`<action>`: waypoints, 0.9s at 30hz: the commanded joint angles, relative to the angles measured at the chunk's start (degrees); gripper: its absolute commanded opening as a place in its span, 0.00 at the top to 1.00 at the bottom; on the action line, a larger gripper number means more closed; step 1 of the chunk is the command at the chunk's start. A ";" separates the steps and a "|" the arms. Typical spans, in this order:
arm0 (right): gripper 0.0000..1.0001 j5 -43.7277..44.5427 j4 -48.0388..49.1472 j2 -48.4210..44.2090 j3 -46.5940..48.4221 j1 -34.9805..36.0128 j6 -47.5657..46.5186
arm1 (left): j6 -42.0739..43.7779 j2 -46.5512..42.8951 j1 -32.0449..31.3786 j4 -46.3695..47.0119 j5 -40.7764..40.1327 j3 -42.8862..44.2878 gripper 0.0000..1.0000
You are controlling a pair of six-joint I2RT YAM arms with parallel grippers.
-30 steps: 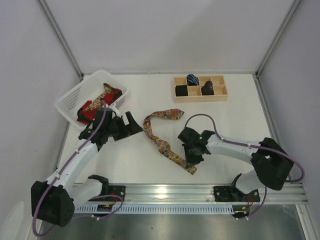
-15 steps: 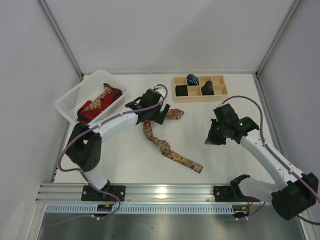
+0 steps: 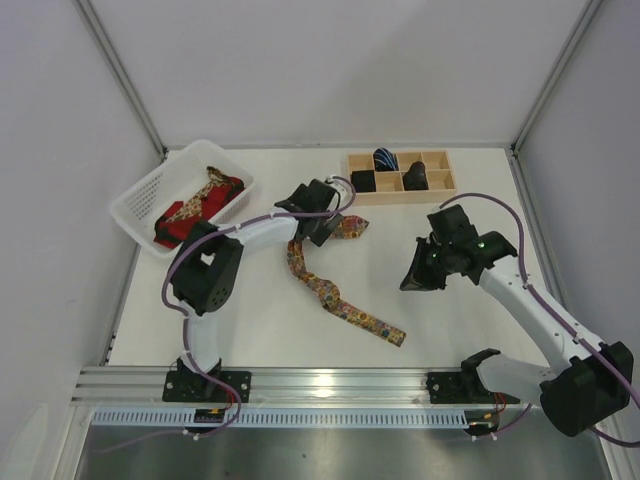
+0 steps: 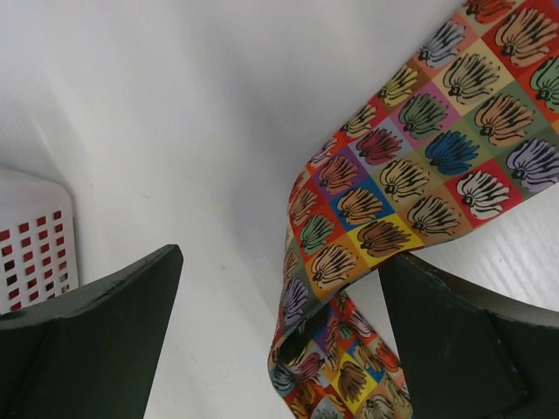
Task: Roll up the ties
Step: Flatten the tie
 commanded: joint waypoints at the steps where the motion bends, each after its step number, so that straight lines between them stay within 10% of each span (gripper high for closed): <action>1: 0.99 -1.71 -0.07 1.36 1.52 -0.19 -1.68 | 1.77 2.46 0.28 1.10 0.40 4.48 0.00; 5: 0.99 -3.29 0.89 3.20 1.69 -0.19 -2.38 | 0.98 6.94 0.90 -0.91 2.42 10.09 0.14; 14: 0.99 -5.14 1.07 4.44 1.96 -0.10 -3.61 | -5.08 12.14 4.32 -5.48 1.81 16.96 0.98; 19: 0.98 -8.91 2.12 5.84 0.55 -0.01 -5.19 | -17.82 7.32 9.24 -9.71 9.34 14.34 1.00; 27: 0.99 -8.75 7.66 12.43 -2.00 5.51 -4.50 | -38.72 -14.73 17.77 0.91 24.91 -17.71 1.00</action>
